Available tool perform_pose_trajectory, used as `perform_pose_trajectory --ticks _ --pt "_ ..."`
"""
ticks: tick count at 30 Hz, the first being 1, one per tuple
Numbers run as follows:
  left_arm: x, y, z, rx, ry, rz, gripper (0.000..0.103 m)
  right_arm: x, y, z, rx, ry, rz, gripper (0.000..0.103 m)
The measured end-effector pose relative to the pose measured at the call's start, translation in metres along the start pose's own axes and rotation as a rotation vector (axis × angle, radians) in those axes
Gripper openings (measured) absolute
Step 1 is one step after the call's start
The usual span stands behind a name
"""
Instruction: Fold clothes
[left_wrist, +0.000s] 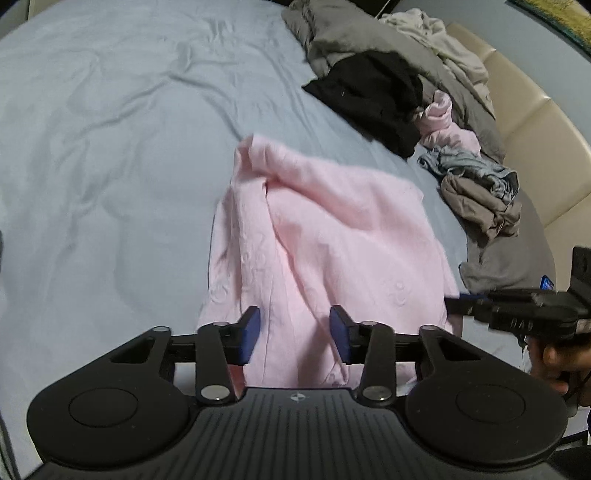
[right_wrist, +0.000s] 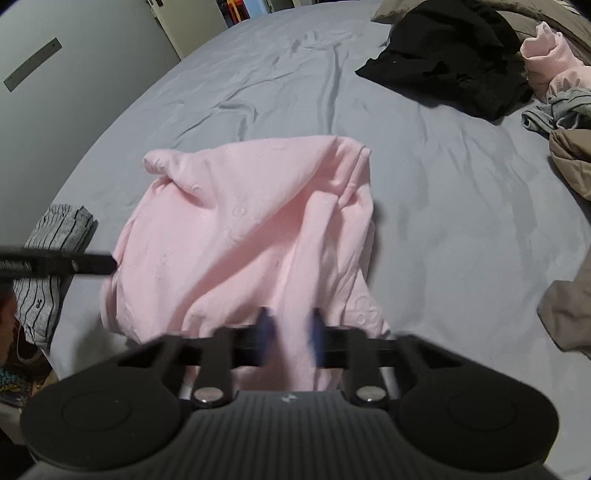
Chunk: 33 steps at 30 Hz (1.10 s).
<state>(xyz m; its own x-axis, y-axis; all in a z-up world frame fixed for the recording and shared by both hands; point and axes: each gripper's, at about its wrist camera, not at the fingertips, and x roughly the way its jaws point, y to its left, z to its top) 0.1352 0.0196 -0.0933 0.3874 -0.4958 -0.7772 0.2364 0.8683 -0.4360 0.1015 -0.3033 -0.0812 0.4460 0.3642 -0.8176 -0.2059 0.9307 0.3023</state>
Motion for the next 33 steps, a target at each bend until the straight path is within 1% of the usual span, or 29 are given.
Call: perform_pose_trajectory --ticks 1,2,5,7,9,12,15,18,19,20,22,23,24,25,26,27,28,29,31,33 --pt "0.002 0.000 0.000 0.008 0.002 -0.001 0.010 0.000 0.000 0.001 0.015 -0.005 0.006 0.007" --pt "0.002 -0.002 0.001 0.027 0.003 0.003 0.002 -0.001 0.000 0.002 0.029 -0.008 0.014 0.006" --pt "-0.004 -0.005 0.005 0.069 -0.011 0.026 0.001 -0.006 0.000 0.005 0.044 -0.009 0.018 0.004" --pt "-0.015 -0.004 0.009 0.061 -0.058 0.030 0.001 -0.017 -0.001 0.009 0.054 -0.027 0.009 0.003" --pt "-0.024 -0.002 0.011 0.052 -0.093 0.025 0.001 -0.035 -0.005 0.014 0.081 -0.073 0.008 0.003" --pt "-0.027 0.000 0.009 0.051 -0.089 0.042 0.001 -0.054 -0.008 0.017 0.093 -0.111 0.013 0.003" --pt "-0.015 0.002 0.003 0.052 -0.035 0.102 0.001 -0.046 -0.004 0.010 0.066 -0.077 -0.015 0.002" --pt "-0.005 0.003 -0.002 0.051 0.011 0.209 0.001 -0.018 -0.002 -0.005 0.005 0.015 -0.100 0.002" --pt "-0.006 0.004 -0.002 0.050 0.010 0.220 0.001 -0.012 -0.002 -0.009 -0.011 0.030 -0.124 0.002" --pt "-0.009 0.005 -0.001 0.050 -0.003 0.217 0.001 -0.011 -0.003 -0.009 -0.014 0.031 -0.126 0.002" --pt "-0.019 0.003 0.002 0.063 -0.056 0.183 0.001 -0.018 -0.005 -0.007 -0.001 0.006 -0.082 0.002" --pt "-0.023 0.003 0.003 0.066 -0.080 0.158 0.001 -0.021 -0.006 -0.006 0.002 -0.001 -0.048 0.007" --pt "-0.026 0.002 0.004 0.060 -0.096 0.126 0.001 -0.024 -0.006 -0.005 0.007 0.001 -0.016 0.007" --pt "-0.028 0.001 0.004 0.054 -0.113 0.095 0.001 -0.026 -0.006 -0.004 0.013 -0.001 -0.009 0.008" --pt "-0.029 0.000 0.004 0.045 -0.123 0.066 0.001 -0.028 -0.007 -0.004 0.021 -0.008 -0.018 0.015" --pt "-0.028 -0.001 0.004 0.032 -0.125 0.040 0.001 -0.030 -0.008 -0.004 0.029 -0.021 -0.027 0.025" --pt "-0.026 -0.002 0.004 0.020 -0.126 0.022 0.002 -0.032 -0.009 -0.004 0.040 -0.044 -0.034 0.049" --pt "-0.024 -0.004 0.004 0.014 -0.128 0.017 0.002 -0.034 -0.011 -0.003 0.050 -0.069 -0.040 0.055" --pt "-0.024 -0.006 0.005 0.013 -0.154 0.011 0.002 -0.037 -0.013 -0.001 0.068 -0.105 -0.049 0.054" --pt "-0.028 -0.010 0.008 0.023 -0.207 0.021 0.002 -0.039 -0.012 0.002 0.076 -0.123 -0.050 0.052"
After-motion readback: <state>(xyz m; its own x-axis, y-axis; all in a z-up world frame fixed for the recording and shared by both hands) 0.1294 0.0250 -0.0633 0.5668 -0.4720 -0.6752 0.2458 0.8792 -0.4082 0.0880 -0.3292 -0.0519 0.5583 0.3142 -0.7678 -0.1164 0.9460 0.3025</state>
